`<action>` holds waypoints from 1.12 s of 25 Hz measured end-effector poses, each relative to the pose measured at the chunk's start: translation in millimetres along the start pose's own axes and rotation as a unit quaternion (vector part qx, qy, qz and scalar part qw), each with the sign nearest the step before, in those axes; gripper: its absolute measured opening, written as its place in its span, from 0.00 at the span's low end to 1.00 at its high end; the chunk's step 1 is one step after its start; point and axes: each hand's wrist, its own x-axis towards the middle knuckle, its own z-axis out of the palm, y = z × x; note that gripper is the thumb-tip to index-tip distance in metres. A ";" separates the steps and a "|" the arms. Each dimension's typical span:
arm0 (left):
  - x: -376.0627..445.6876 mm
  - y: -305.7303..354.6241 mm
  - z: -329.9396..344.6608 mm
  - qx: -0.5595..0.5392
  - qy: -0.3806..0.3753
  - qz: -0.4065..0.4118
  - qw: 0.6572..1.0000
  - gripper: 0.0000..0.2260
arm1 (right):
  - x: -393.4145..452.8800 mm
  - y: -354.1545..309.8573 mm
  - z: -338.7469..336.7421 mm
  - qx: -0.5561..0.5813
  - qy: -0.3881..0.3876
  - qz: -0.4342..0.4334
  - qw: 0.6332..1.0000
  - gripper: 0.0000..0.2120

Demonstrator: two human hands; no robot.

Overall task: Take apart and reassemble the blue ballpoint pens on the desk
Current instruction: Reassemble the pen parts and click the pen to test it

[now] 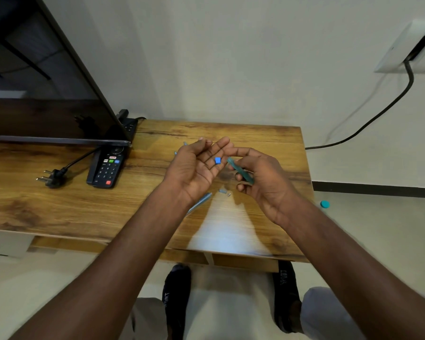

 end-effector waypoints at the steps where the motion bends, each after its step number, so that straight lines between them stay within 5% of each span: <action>1: -0.3 -0.3 0.4 -0.003 -0.009 0.001 1.000 0.13 | -0.3 0.7 1.9 0.012 -0.007 0.001 1.000 0.12; 5: -1.8 -0.3 4.1 -0.026 -0.040 0.007 0.999 0.12 | -1.3 1.8 6.3 0.016 -0.007 -0.034 0.999 0.10; 12: -2.7 -2.3 5.5 -0.008 -0.061 0.010 0.998 0.11 | -0.1 12.7 5.0 -0.220 0.084 -0.242 0.941 0.10; 28: -4.4 -11.9 9.3 -0.028 -0.086 -0.008 0.996 0.12 | 7.2 10.1 -1.9 -0.211 0.078 -0.204 0.953 0.04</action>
